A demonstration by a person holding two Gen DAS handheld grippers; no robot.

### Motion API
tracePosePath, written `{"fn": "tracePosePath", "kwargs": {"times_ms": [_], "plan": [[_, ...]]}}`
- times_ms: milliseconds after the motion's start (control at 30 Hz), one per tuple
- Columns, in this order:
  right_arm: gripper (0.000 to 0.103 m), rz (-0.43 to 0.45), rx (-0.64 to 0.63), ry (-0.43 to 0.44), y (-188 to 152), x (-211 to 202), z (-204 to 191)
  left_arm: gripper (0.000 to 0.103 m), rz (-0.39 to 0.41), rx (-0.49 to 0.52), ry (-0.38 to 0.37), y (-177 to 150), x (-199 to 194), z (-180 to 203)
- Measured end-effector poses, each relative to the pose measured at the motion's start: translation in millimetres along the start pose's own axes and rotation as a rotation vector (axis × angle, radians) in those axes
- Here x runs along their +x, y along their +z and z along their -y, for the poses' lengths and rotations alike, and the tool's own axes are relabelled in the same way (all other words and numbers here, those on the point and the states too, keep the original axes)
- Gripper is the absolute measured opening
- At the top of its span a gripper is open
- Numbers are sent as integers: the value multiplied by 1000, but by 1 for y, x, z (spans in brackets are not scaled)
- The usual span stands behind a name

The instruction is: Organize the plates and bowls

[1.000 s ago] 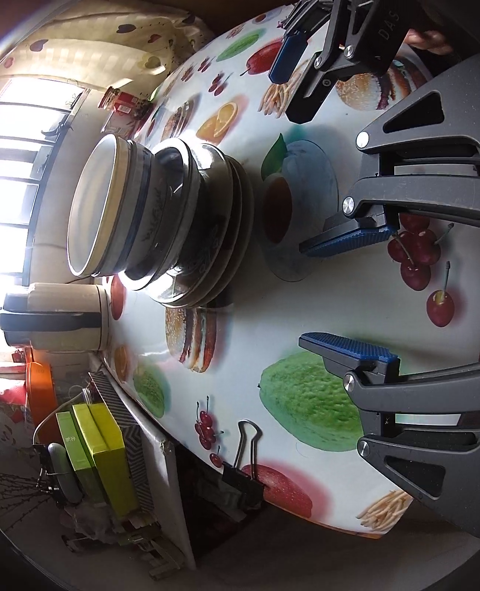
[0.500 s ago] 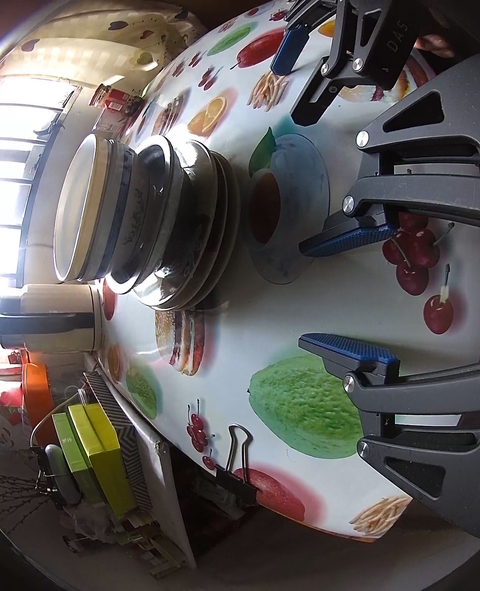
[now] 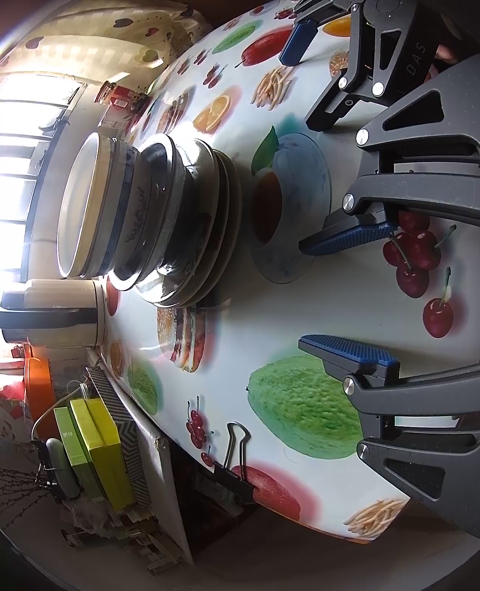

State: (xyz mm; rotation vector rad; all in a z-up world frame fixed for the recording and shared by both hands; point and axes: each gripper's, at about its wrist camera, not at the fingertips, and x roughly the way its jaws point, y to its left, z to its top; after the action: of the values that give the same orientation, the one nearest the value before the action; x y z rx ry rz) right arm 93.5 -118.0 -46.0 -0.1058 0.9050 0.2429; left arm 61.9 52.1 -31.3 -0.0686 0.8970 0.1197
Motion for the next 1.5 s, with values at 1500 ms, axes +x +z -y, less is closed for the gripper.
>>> {"fn": "tracePosePath", "kwargs": {"times_ms": [1500], "plan": [[103, -1, 24, -27, -4, -1, 5, 64, -9, -7, 4, -1, 0, 4]]}}
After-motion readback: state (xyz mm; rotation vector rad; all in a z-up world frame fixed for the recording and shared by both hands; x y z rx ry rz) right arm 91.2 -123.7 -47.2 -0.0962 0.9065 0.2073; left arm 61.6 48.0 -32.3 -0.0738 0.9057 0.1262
